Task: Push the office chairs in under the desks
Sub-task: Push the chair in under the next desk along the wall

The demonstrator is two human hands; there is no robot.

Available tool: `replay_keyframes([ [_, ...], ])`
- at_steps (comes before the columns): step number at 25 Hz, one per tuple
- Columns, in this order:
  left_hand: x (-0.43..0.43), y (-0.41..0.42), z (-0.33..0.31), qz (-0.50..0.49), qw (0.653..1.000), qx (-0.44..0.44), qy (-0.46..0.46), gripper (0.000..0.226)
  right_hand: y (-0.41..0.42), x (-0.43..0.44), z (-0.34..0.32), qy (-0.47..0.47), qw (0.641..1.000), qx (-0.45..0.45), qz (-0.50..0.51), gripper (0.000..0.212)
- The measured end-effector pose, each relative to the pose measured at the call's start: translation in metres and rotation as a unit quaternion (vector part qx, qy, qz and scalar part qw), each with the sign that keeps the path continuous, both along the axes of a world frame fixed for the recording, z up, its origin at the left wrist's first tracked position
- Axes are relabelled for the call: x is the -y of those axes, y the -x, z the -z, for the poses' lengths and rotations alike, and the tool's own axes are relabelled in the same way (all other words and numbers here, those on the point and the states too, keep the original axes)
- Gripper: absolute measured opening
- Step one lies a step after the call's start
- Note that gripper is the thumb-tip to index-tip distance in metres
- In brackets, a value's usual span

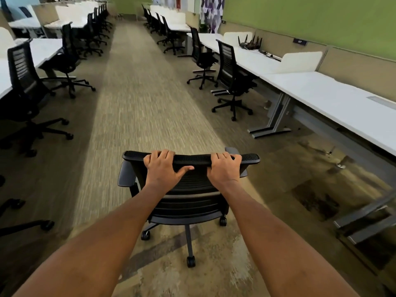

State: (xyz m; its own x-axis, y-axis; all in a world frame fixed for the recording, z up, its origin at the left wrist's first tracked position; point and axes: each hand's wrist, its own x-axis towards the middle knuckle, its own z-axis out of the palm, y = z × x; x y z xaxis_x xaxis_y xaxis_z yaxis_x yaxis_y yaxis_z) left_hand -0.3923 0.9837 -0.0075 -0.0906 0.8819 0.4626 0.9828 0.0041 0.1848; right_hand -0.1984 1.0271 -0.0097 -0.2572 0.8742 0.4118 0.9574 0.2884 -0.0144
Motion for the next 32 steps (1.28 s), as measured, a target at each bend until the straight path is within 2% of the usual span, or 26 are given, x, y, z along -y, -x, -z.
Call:
replay_keyframes([
  [6, -0.058, 0.009, 0.001, 0.038, 0.999, -0.004, 0.032, 0.082, 0.01, -0.039, 0.001, 0.022, 0.999, -0.002, 0.047, 0.028],
  [14, -0.11, -0.01, 0.005, 0.09, 0.995, 0.003, 0.03, 0.077, -0.012, -0.069, -0.001, 0.035, 0.993, 0.001, 0.111, 0.035],
  [23, -0.177, -0.046, 0.001, 0.152, 0.987, -0.004, 0.04, 0.081, -0.043, -0.107, -0.001, 0.001, 0.983, 0.0, 0.186, 0.036],
  [32, -0.271, -0.113, -0.001, 0.216, 0.976, -0.001, 0.033, 0.083, -0.109, -0.172, -0.002, -0.026, 0.971, 0.0, 0.24, 0.032],
])
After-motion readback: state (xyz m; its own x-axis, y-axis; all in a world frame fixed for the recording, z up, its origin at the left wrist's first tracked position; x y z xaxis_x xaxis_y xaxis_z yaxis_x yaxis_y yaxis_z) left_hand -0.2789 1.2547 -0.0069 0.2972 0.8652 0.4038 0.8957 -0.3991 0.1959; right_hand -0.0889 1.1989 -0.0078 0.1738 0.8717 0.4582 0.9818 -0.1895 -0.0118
